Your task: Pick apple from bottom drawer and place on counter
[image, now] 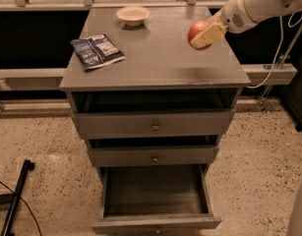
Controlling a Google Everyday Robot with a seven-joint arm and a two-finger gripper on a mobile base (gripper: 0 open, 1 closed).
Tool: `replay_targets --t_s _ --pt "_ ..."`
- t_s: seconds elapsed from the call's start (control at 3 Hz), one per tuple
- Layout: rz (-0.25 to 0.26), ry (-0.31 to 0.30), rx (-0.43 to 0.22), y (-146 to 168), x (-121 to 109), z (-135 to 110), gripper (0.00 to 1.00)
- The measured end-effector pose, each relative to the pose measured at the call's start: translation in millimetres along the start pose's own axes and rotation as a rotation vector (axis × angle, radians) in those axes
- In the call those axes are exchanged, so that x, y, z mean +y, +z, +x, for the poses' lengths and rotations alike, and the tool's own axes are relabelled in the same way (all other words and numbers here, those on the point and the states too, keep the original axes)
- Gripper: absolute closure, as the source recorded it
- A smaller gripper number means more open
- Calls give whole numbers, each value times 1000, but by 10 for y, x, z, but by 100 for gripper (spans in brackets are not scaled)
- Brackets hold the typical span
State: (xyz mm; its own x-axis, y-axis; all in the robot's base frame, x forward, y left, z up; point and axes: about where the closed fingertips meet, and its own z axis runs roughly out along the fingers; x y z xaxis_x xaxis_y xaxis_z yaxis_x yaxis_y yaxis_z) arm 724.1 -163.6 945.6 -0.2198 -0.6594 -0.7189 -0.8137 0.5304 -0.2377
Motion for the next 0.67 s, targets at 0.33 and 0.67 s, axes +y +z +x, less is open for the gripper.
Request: replay_targets --t_s 0.33,0.67 --pt "-48 113 -79 44 -58 -23 100" --pt "-64 127 -87 168 -16 9 100"
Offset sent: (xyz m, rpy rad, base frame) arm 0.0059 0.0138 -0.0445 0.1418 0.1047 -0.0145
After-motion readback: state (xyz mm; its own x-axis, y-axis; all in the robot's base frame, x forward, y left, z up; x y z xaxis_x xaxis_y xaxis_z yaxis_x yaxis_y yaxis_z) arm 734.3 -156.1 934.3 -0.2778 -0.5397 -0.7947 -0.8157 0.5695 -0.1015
